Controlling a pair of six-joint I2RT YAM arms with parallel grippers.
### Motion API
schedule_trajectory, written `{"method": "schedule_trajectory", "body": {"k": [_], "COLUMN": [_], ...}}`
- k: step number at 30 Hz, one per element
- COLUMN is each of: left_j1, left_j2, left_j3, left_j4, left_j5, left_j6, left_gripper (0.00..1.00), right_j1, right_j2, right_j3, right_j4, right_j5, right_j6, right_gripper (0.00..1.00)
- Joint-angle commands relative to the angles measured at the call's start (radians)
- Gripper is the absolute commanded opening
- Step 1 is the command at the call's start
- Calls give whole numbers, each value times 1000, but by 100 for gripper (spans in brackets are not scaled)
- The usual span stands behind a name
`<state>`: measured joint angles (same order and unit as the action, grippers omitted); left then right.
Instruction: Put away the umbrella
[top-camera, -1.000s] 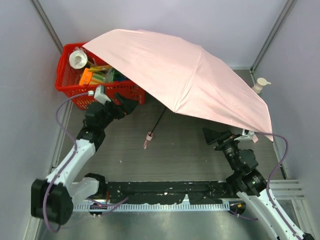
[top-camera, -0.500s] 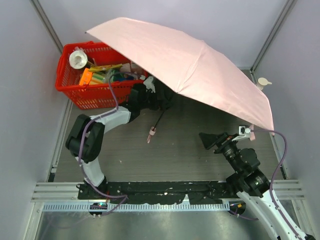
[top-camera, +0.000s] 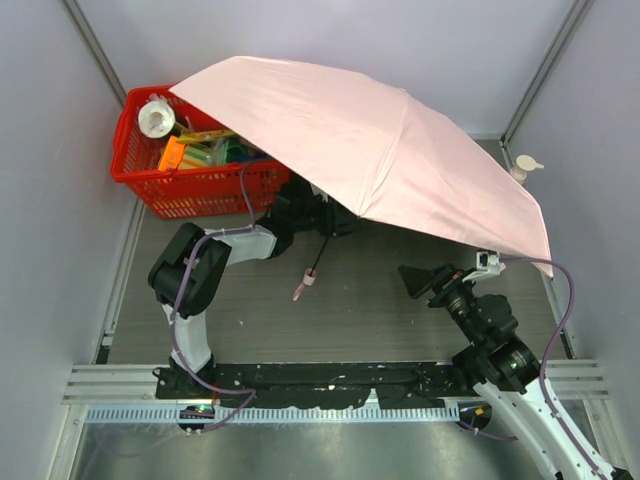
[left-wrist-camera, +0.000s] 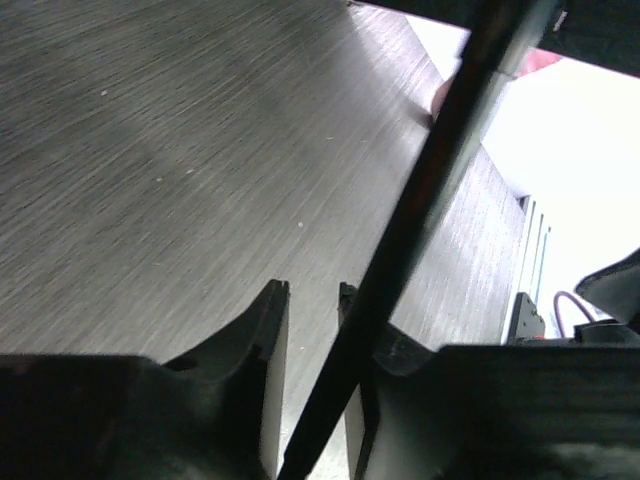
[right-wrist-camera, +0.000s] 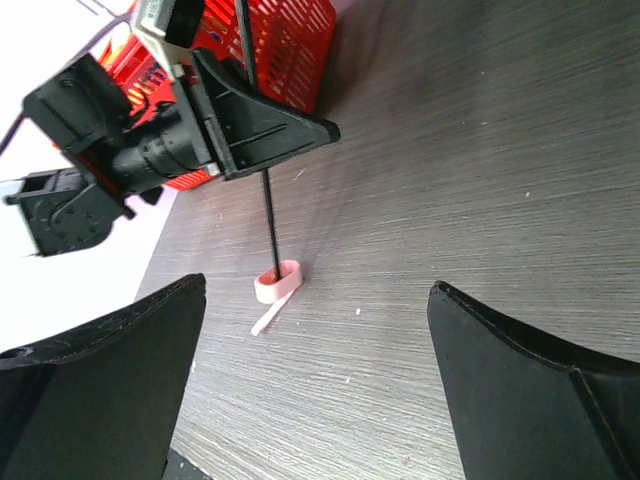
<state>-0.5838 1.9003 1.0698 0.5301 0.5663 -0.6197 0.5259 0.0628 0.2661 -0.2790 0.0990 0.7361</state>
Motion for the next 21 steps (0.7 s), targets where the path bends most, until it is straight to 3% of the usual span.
{"method": "schedule_trajectory", "body": {"k": [1,7,15,21], "left_j1": [-43,-99,-140,-227], "left_j2": [-136,-231,-351,-389], "left_j3": [51,206,392,627], "left_j4": [-37,-266,-410,-686], "left_j5": [-65,-143,-247,-431], "left_j6": [9,63,100,63], "left_gripper": [22,1,0,0], "right_j1": [-3,-3,-3,-1], "right_j2": [32,54,69,147], "right_j3": [36,67,125,218], "right_j4": [6,1,-20,-26], "right_j5": [56,79,100,85], "right_j6": [8,-1,-44,-79], "right_gripper": [96,95,95,95]}}
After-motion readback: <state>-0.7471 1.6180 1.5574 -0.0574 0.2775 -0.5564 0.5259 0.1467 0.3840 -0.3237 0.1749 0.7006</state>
